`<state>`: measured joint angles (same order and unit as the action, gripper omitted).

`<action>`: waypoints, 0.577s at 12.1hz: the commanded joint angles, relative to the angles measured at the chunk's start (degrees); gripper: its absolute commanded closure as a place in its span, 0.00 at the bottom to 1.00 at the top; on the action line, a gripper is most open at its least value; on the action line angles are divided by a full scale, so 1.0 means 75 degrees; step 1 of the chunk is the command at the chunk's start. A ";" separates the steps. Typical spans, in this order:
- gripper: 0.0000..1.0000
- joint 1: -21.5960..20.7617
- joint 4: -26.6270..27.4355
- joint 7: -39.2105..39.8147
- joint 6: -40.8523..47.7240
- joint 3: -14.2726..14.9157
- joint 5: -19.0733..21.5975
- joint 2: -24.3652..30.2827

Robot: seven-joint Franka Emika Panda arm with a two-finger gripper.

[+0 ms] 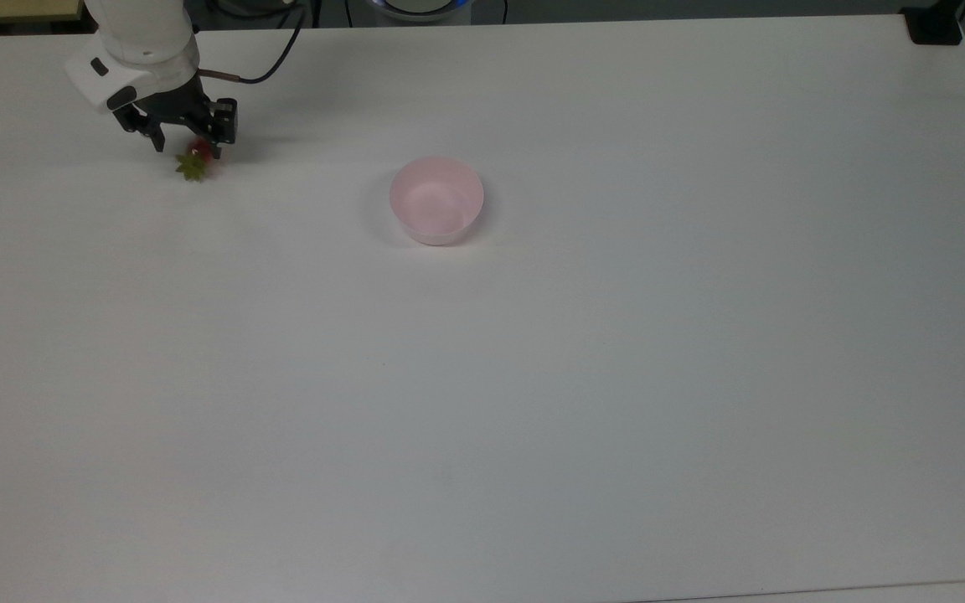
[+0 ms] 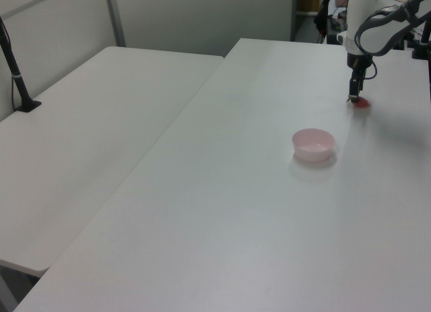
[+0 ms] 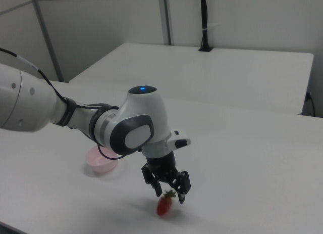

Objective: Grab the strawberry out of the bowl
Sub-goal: 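Open the gripper to release the strawberry and raise it away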

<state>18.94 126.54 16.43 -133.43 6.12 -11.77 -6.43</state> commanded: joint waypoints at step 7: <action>0.00 -0.0521 -0.1912 -0.0093 0.2851 -0.0042 0.1376 0.0868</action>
<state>17.62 120.76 16.33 -125.21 5.90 -7.89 -3.32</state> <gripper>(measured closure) 0.000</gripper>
